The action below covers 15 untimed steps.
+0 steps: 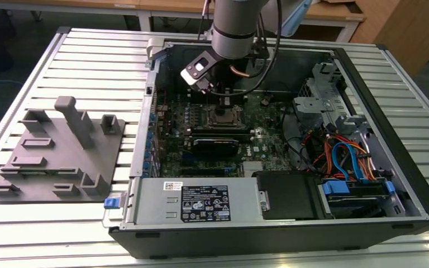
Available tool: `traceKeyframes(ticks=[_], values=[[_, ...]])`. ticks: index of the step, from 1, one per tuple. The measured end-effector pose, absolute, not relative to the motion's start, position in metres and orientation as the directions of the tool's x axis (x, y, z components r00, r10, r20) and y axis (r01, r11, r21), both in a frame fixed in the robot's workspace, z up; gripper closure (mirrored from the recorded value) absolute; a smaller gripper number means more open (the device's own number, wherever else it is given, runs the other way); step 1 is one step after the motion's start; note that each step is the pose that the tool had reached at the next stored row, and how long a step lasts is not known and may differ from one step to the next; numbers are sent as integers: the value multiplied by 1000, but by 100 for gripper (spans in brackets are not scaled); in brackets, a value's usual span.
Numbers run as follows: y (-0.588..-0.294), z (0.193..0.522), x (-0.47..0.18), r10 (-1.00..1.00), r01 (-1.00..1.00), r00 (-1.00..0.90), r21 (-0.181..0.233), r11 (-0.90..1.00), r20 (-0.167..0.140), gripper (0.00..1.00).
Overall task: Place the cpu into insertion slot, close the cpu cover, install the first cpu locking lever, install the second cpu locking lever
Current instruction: 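Close the cpu cover, then install the first cpu locking lever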
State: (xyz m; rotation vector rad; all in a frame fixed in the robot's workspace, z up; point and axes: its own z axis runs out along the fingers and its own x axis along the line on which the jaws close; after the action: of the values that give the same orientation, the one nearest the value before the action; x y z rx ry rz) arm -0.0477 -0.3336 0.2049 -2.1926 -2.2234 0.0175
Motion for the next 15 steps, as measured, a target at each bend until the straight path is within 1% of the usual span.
traceKeyframes(ticks=[15], values=[[-334,205,-39,1000,1000,-14,-21,14,4,90]])
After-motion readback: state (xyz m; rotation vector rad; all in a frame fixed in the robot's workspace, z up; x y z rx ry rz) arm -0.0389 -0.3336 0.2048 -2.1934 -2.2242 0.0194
